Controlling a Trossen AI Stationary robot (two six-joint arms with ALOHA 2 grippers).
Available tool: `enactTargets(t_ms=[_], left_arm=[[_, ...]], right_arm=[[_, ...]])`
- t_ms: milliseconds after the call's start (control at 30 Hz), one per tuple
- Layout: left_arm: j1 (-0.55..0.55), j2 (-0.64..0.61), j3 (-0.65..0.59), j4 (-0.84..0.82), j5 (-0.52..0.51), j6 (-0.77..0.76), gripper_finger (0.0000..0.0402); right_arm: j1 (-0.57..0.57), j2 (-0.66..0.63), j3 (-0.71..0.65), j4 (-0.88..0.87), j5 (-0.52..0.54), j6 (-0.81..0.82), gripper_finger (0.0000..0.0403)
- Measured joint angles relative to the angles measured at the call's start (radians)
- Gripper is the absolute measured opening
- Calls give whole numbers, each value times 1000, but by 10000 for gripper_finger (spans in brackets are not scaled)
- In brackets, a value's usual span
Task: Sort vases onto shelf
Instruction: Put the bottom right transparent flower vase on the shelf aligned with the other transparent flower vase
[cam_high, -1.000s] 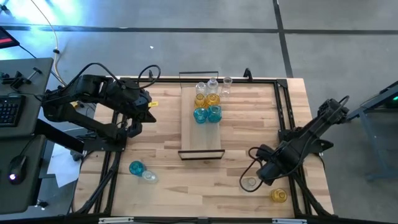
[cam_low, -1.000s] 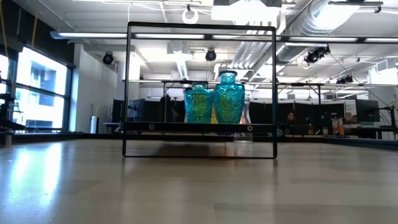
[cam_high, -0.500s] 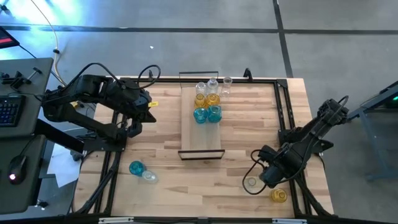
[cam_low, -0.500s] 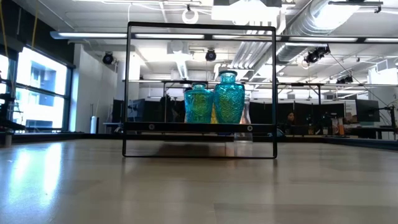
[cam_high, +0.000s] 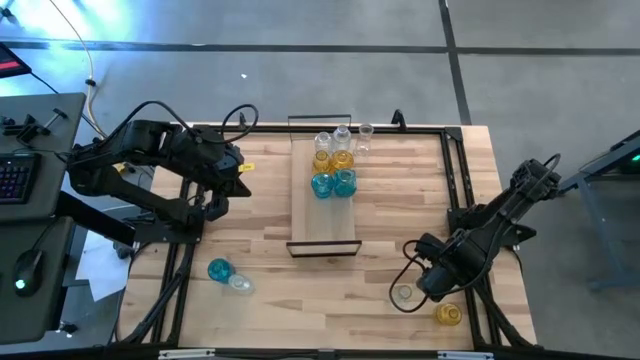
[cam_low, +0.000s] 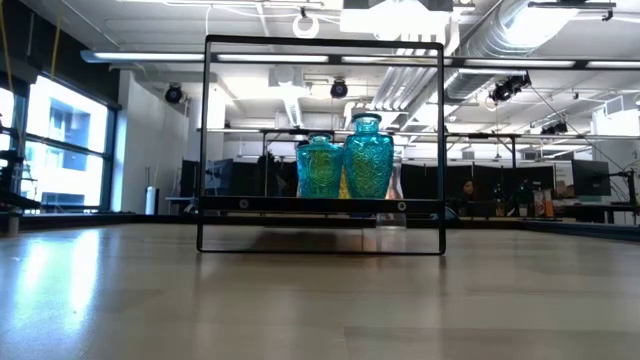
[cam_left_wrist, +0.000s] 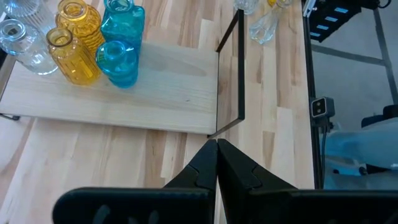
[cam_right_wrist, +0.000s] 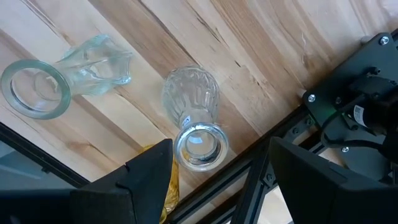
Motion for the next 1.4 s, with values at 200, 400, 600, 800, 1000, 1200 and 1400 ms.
enactTargets(t_ms=[200, 400, 600, 800, 1000, 1200, 1400], left_arm=[[0, 0, 0, 0, 0, 0, 1], [0, 0, 0, 0, 0, 0, 1], [0, 0, 0, 0, 0, 0, 1], [0, 0, 0, 0, 0, 1, 1], [0, 0, 0, 0, -24, 103, 1], [0, 0, 0, 0, -26, 104, 1], [0, 0, 0, 1, -27, 105, 1]], right_arm=[[0, 0, 0, 0, 0, 0, 252], [0, 0, 0, 1, 26, -1, 252], [0, 0, 0, -18, -37, -5, 254], [-1, -1, 0, -63, -114, 90, 260], [-1, -1, 0, -26, -18, 183, 260], [-1, -1, 0, 9, -12, 231, 259], [-1, 54, 0, 52, 30, 261, 259]])
